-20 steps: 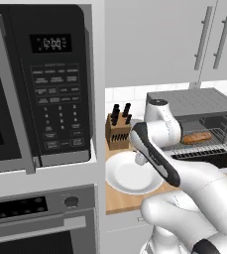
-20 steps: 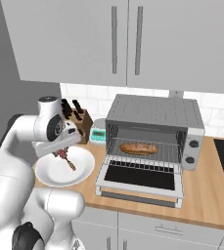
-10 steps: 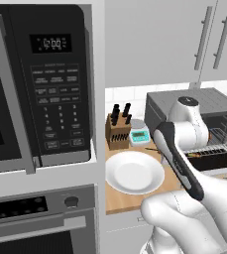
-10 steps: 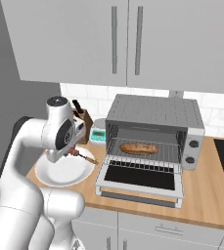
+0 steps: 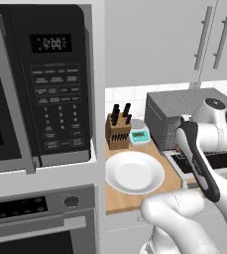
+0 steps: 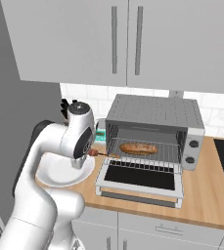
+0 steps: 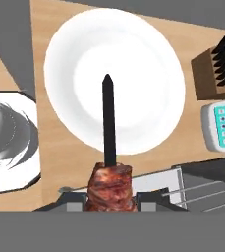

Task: Pick up the kebab skewer and baguette bread, and place them inside the toaster oven. Close the toaster oven door and start by setting the timer.

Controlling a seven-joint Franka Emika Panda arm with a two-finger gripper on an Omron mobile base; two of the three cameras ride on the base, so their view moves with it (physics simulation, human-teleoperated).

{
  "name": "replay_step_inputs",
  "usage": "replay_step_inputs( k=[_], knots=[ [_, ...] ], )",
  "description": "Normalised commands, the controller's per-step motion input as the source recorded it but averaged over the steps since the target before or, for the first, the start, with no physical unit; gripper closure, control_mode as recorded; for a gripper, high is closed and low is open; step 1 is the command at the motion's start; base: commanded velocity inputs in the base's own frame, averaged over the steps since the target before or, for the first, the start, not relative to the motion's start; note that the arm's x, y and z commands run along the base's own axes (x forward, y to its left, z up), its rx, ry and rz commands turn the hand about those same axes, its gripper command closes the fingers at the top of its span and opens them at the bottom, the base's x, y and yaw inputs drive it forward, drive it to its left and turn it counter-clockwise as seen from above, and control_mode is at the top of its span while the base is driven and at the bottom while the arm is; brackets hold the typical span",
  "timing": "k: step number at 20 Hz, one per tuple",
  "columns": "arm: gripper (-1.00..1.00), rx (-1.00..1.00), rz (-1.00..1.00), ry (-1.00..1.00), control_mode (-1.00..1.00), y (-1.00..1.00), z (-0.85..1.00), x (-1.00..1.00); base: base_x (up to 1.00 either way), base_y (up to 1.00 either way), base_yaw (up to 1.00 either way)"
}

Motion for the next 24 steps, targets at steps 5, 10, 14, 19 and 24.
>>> replay_step_inputs(
  k=[5, 10, 14, 19, 24],
  knots=[
    [1.00, -0.02, 0.05, -0.04, -1.00, -0.84, 0.00, 0.15, 0.00, 0.00, 0.00],
    [1.00, 0.00, 0.04, -0.03, -1.00, -0.73, 0.00, 0.35, 0.00, 0.00, 0.00],
    [1.00, 0.00, 0.00, -0.05, -1.00, -0.54, 0.00, 0.46, 0.00, 0.00, 0.00],
    [1.00, 0.00, 0.00, -0.01, -1.00, -0.49, -0.05, 0.48, 0.00, 0.00, 0.00],
    [1.00, 0.00, 0.00, 0.00, -1.00, -0.46, -0.14, 0.53, 0.00, 0.00, 0.00]
  ],
)
